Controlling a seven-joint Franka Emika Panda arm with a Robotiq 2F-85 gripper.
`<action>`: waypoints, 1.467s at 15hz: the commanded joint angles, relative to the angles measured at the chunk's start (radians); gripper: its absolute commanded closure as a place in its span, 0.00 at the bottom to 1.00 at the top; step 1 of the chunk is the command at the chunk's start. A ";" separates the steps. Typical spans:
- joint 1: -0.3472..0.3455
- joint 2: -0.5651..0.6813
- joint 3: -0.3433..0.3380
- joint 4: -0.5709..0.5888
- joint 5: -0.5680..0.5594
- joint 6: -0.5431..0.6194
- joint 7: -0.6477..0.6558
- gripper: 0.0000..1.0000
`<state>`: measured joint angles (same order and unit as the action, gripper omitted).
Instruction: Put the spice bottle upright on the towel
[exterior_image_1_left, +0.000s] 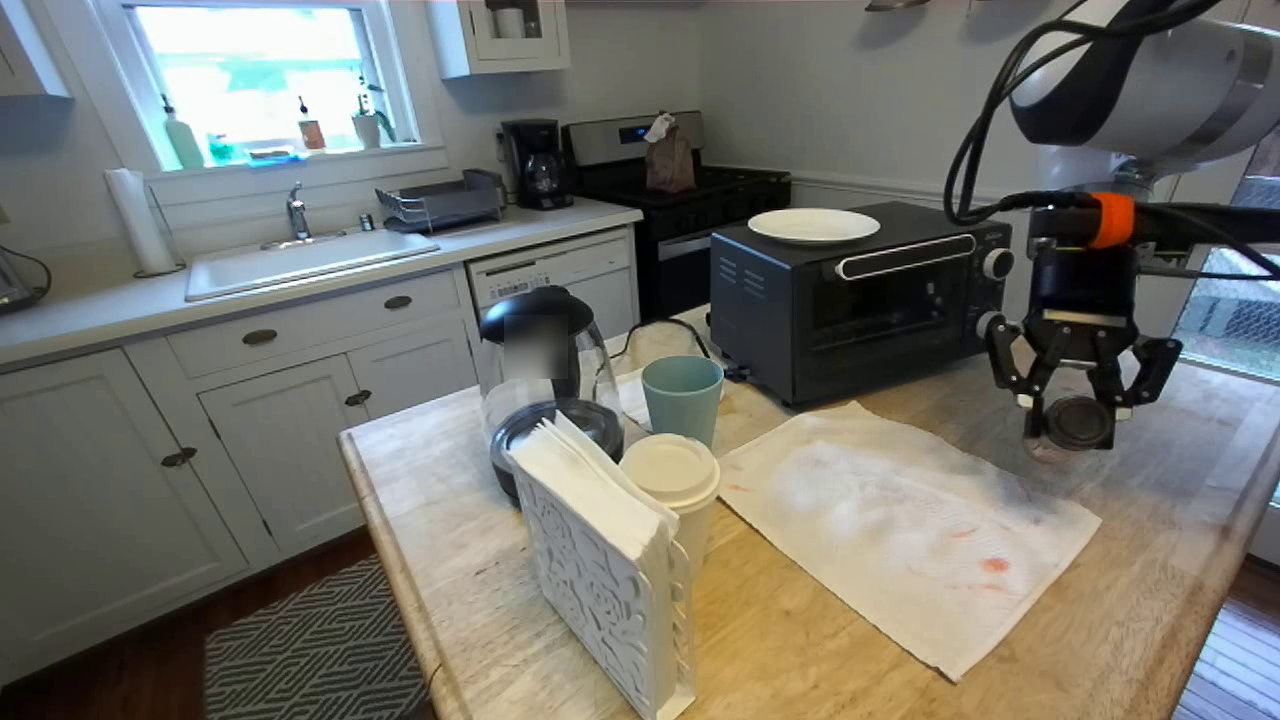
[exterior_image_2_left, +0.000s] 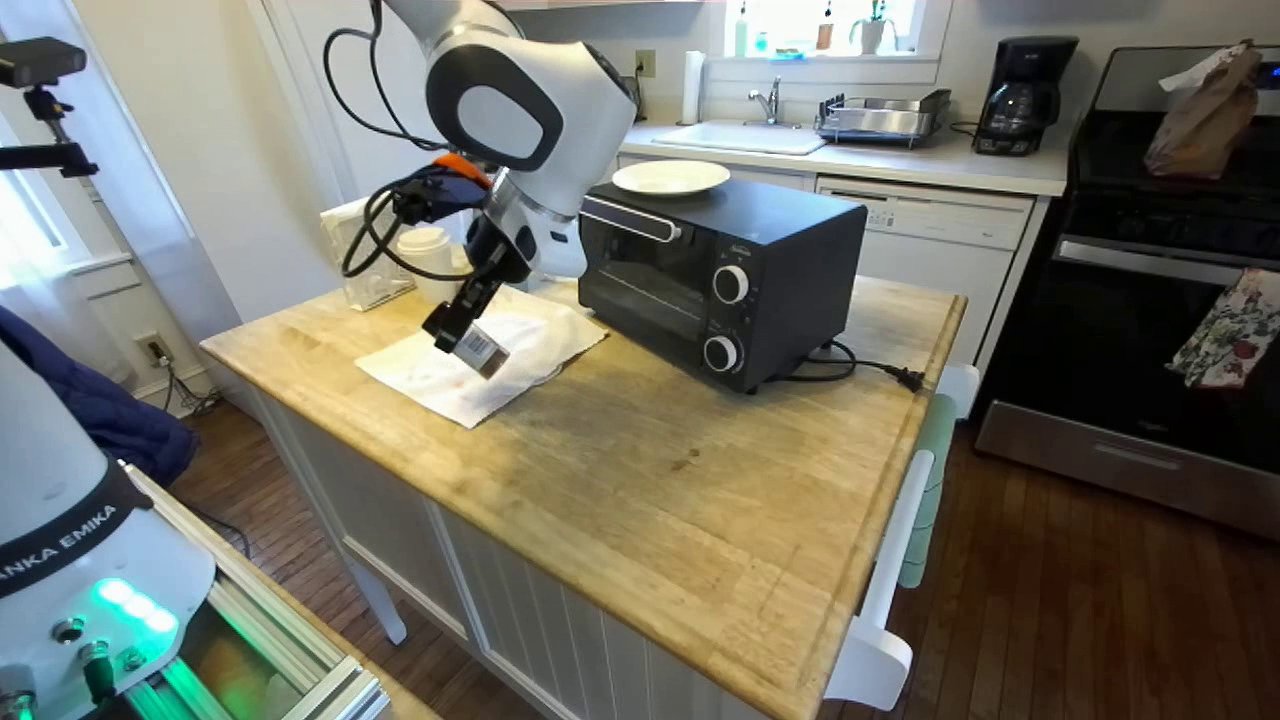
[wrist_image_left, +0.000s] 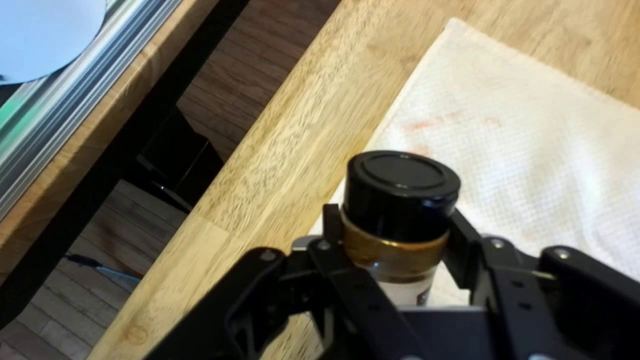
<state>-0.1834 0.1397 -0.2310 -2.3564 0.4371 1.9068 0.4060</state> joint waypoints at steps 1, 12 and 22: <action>-0.026 0.075 0.013 0.072 0.102 -0.123 -0.093 0.75; -0.048 0.169 0.008 0.113 0.116 -0.242 -0.165 0.75; -0.115 0.394 0.008 0.254 0.236 -0.437 -0.181 0.75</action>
<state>-0.2671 0.4637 -0.2309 -2.1703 0.6096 1.5438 0.2398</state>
